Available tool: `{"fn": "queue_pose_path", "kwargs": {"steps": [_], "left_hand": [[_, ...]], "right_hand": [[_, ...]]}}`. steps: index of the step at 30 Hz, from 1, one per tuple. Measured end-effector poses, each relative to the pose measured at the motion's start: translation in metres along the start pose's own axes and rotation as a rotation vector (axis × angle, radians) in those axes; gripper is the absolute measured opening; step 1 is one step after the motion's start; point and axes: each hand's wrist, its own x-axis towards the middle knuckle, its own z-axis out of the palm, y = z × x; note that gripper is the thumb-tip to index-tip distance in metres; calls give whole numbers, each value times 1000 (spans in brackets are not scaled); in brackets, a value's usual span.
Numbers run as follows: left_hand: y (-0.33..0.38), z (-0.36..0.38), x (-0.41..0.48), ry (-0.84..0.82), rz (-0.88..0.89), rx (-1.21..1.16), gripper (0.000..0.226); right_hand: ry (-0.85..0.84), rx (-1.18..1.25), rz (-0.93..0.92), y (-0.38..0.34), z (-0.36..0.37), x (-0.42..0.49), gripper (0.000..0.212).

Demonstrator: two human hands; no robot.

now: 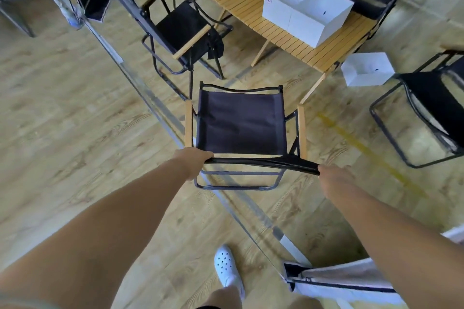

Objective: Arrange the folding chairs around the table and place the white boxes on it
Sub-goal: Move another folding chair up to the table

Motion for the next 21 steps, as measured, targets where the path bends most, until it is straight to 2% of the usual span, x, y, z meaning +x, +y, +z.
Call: {"fn": "queue_pose_path", "kwargs": {"steps": [5,21], "left_hand": [[-28,-13,13,25,-35,63,67],[-109,-82,82,-17,-9,138,58]], "right_hand": [[-38,21,-1,-28,-3,-3,53],[-87,182,109,-96,-71,33,55]]}}
